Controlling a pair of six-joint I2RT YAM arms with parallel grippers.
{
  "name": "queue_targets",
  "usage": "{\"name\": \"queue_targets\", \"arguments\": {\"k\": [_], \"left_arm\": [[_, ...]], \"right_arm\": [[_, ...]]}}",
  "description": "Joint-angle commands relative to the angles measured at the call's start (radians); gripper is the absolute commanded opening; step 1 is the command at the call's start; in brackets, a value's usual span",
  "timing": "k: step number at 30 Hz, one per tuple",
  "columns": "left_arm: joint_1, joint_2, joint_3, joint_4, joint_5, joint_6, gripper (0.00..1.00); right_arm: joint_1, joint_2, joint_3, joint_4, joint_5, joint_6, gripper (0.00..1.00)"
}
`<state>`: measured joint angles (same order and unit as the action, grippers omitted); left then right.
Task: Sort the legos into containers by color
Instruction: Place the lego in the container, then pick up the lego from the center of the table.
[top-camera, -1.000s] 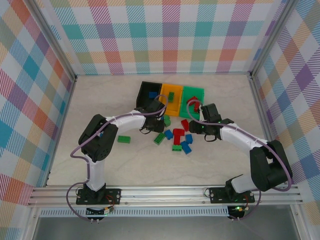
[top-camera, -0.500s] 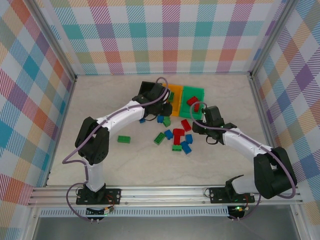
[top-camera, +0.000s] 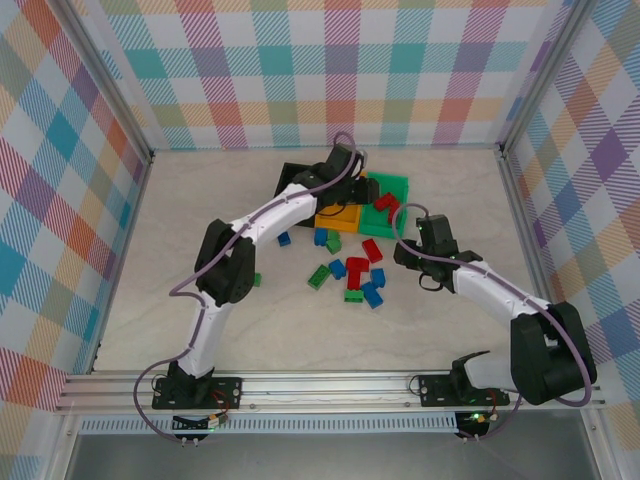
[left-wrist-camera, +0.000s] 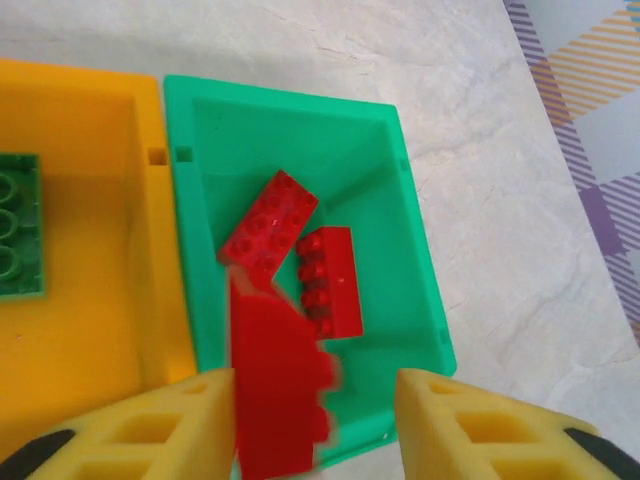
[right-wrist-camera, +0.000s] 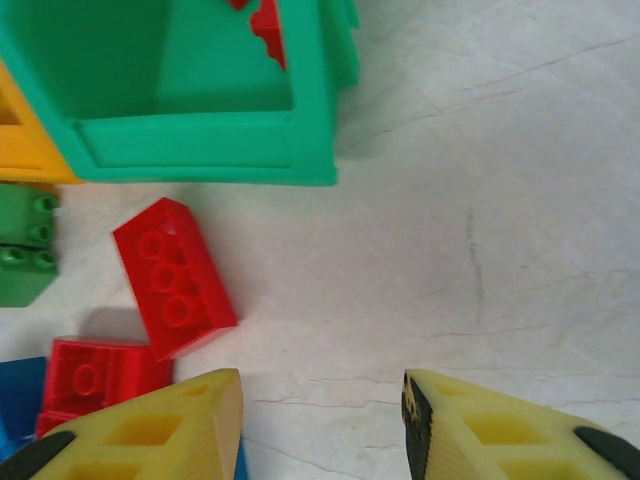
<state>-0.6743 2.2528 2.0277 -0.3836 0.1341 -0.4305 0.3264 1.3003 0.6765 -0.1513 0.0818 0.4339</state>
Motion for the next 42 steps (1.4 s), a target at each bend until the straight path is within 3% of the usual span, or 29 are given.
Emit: {"name": "queue_targets", "arguments": {"k": [1, 4, 12, 20, 29, 34, 38, 42], "left_arm": [[-0.019, 0.021, 0.067, 0.013, 0.04, -0.031, 0.54], [-0.021, 0.005, 0.039, 0.016, 0.043, -0.032, 0.65], [-0.021, -0.231, -0.321, 0.171, -0.019, -0.022, 0.65], [-0.027, -0.469, -0.708, 0.315, -0.072, -0.027, 0.65], [-0.034, -0.621, -0.938, 0.369, -0.103, -0.031, 0.66], [-0.036, -0.65, -0.993, 0.367, -0.113, -0.037, 0.66], [-0.057, -0.671, -1.021, 0.345, -0.137, -0.018, 0.66], [-0.088, -0.674, -1.032, 0.32, -0.152, 0.011, 0.66]], "right_arm": [[-0.001, 0.001, -0.021, 0.073, -0.121, 0.026, 0.47], [0.001, 0.055, -0.002, 0.089, -0.186, 0.026, 0.47], [0.019, 0.175, 0.047, 0.105, -0.267, 0.011, 0.48], [0.039, 0.297, 0.152, 0.061, -0.262, -0.051, 0.49], [0.084, 0.446, 0.272, -0.034, -0.231, -0.088, 0.53], [0.109, 0.472, 0.299, -0.084, -0.158, -0.091, 0.47], [0.11, 0.46, 0.292, -0.083, -0.145, -0.089, 0.32], [0.11, 0.418, 0.261, -0.054, -0.155, -0.088, 0.29]]}}
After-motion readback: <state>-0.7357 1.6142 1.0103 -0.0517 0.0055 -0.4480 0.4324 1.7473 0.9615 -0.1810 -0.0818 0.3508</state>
